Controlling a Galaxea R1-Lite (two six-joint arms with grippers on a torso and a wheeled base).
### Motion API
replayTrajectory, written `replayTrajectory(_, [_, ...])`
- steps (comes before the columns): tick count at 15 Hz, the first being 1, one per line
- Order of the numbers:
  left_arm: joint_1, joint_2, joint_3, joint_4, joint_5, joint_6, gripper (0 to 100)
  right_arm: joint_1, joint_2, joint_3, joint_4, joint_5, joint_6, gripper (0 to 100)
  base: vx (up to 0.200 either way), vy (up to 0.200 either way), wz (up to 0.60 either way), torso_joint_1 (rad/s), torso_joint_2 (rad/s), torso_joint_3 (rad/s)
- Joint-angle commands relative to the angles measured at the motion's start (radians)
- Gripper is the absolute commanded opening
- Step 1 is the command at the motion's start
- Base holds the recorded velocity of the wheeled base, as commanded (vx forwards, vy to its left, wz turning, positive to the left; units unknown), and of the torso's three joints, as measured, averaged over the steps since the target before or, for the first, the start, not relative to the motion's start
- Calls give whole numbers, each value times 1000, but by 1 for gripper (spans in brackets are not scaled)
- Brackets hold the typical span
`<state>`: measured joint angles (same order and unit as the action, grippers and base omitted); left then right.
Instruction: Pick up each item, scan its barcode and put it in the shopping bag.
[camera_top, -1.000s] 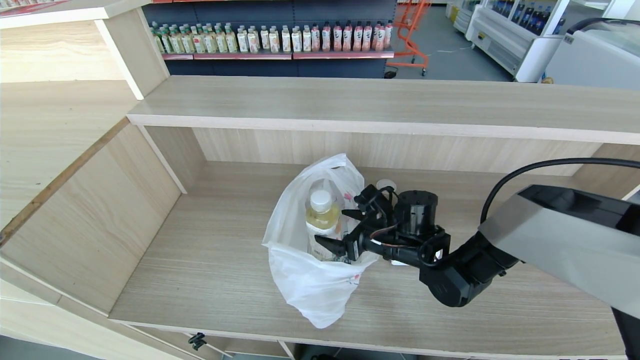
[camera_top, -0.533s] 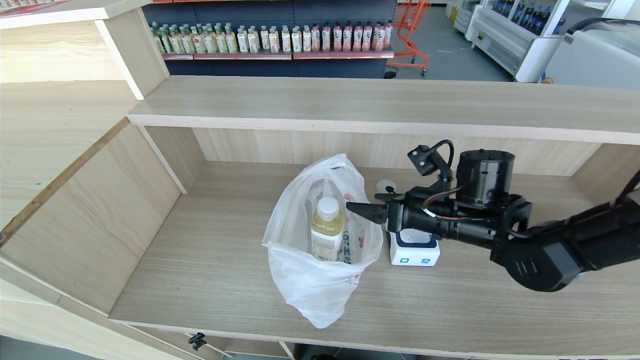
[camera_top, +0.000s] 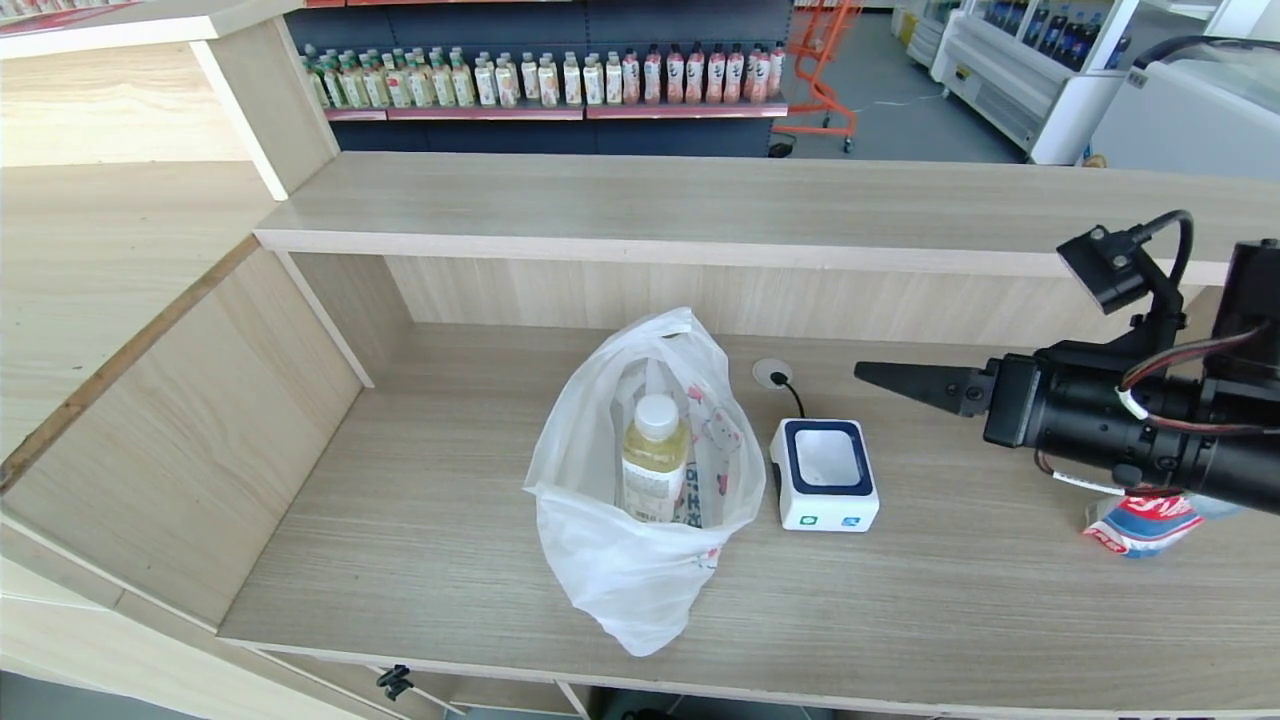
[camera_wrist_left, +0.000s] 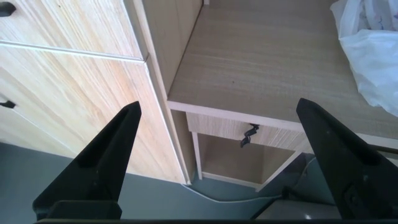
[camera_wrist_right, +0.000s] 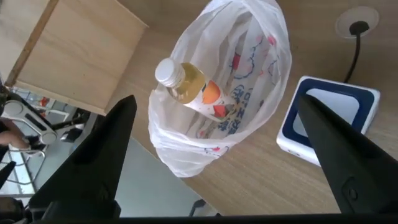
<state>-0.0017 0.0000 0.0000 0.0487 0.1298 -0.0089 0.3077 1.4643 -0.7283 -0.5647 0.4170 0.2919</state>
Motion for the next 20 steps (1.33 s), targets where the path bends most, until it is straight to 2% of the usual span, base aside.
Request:
replayTrajectory(1, [0, 2, 0, 0, 1, 0, 100, -41, -35, 23, 0, 0, -7, 100, 0, 0, 0, 0, 0, 0])
replayTrajectory(5, [0, 2, 0, 0, 1, -2, 100, -82, -28, 26, 0, 0, -39, 100, -150, 0, 0, 5, 3, 1])
replayTrajectory(8, [0, 2, 0, 0, 1, 3, 100, -84, -32, 36, 0, 0, -60, 100, 0, 0, 0, 0, 0, 0])
replayTrajectory(10, [0, 2, 0, 0, 1, 1, 100, -88, -35, 38, 0, 0, -63, 100, 0, -200, 0, 3, -3, 7])
replayTrajectory(14, [0, 2, 0, 0, 1, 1, 100, -159, -51, 33, 14, 0, -59, 100, 0, -200, 0, 10, 2, 0])
replayTrajectory(20, [0, 2, 0, 0, 1, 0, 100, -177, -171, 24, 204, 0, 89, 100, 0, -200, 0, 2, 1, 4])
